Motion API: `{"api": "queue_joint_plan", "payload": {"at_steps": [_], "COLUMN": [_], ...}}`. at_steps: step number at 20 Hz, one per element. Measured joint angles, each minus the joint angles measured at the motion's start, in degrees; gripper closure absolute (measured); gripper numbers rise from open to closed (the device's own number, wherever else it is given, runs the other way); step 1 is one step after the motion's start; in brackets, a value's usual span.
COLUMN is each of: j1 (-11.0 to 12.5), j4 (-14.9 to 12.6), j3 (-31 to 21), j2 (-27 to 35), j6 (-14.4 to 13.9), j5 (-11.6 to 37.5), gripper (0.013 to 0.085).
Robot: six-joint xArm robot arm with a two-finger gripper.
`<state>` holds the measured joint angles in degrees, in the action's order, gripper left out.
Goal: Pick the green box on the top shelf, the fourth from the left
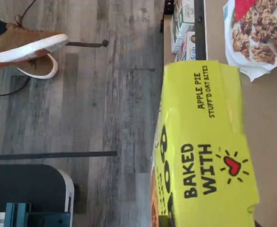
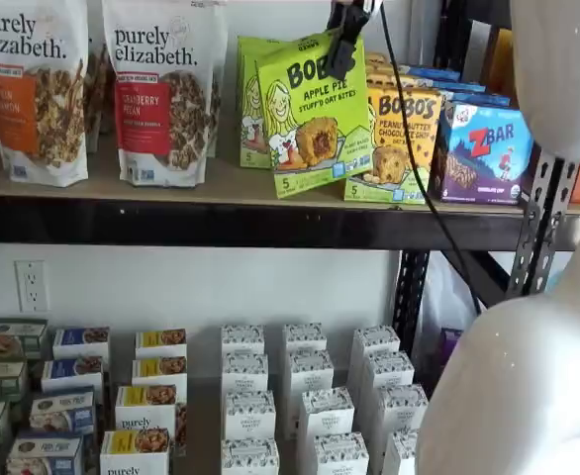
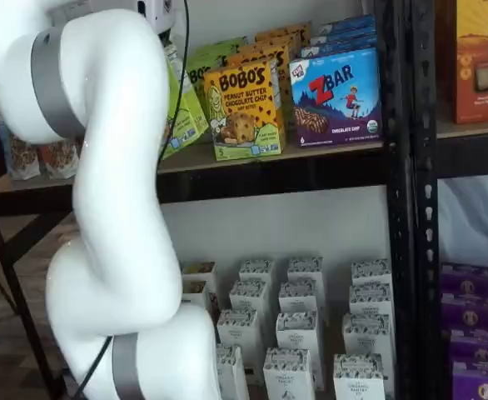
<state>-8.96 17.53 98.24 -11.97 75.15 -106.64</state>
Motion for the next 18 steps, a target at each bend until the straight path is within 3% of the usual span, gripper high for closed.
{"api": "queue_joint_plan", "payload": {"at_steps": [18], "j1": [3.5], "j4": [0.9], "j3": [-4.0], "j2": [-5.0], "j6": [2.8], "j5": [-3.6], "gripper": [0.0810]}}
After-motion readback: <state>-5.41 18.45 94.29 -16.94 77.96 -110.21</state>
